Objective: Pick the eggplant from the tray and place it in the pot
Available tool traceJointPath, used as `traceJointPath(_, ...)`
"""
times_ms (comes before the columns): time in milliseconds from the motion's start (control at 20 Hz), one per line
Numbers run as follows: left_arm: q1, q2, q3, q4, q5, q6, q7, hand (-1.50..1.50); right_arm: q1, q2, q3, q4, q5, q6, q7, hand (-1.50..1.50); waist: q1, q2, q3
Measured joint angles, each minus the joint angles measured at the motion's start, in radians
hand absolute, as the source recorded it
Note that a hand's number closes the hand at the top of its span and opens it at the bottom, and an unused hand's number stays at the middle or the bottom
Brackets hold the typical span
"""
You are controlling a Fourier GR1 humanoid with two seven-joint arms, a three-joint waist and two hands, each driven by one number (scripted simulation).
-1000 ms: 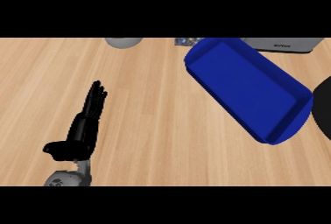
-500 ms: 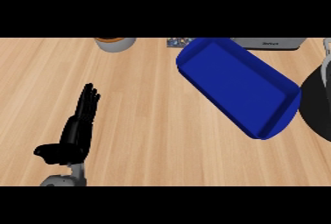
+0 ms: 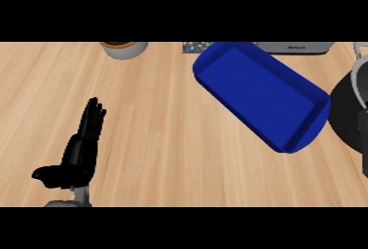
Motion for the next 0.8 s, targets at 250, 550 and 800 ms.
traceJointPath(250, -0.001, 0.004, 0.009, -0.011, 0.004, 0.0, 0.008, 0.0, 0.037, 0.058, -0.105, -0.05, -0.08, -0.047, -0.022, -1.5, -0.002, -0.012, -0.016)
traceJointPath(550, -0.004, -0.003, 0.004, -0.003, -0.002, 0.003, 0.009, 0.0, 0.065, 0.111, -0.124, -0.185, -0.118, -0.268, -0.135, -1.5, -0.004, -0.013, -0.014)
traceJointPath(800, -0.001, -0.001, 0.009, 0.003, 0.001, -0.003, 0.0, 0.0, 0.095, 0.152, -0.128, -0.325, -0.124, -0.509, -0.183, -1.5, -0.008, -0.009, -0.006)
